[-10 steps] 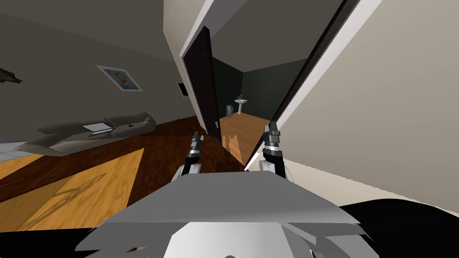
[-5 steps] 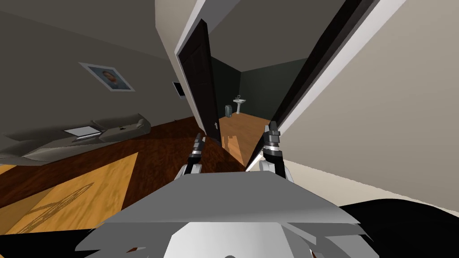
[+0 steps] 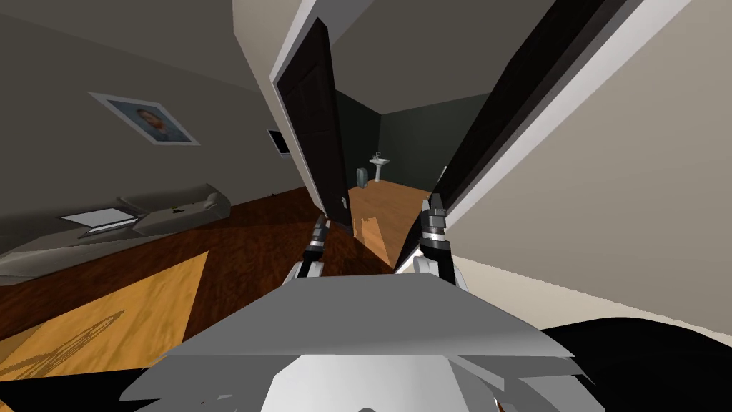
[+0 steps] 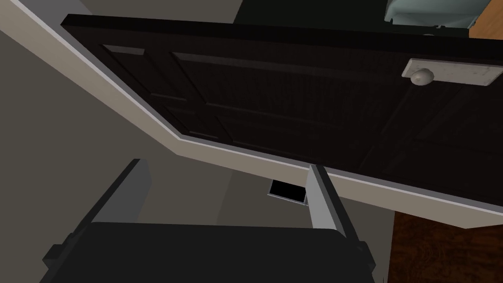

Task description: Push the door open

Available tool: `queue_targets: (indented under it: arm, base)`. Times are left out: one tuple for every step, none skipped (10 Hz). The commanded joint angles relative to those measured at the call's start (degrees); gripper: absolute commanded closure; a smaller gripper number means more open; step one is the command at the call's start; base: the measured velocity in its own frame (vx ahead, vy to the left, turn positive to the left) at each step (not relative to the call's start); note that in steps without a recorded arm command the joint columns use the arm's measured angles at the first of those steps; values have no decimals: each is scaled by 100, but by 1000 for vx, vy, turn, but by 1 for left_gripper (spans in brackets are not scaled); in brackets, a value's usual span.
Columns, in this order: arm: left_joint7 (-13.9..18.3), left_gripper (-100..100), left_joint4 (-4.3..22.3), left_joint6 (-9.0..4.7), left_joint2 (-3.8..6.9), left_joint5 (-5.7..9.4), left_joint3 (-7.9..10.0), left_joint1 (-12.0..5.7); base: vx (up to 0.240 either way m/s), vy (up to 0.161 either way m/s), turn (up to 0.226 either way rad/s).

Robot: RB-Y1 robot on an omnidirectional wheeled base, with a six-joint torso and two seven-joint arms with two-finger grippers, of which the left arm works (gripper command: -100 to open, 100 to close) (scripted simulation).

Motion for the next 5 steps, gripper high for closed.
queue_targets:
  arm:
    - [54, -100, 241, -80, 34, -52, 10, -101]
    - [78, -100, 378, -123, 43, -89, 8, -157]
    - [101, -100, 516, -167, 52, -126, 6, -212]
    - [124, -100, 653, -211, 62, -162, 4, -268]
    - [147, -100, 790, -255, 70, -199, 2, -323]
  base:
    - [97, 87, -87]
    - [97, 82, -88]
    - [74, 75, -62]
    - [67, 87, -77]
    - [68, 90, -85]
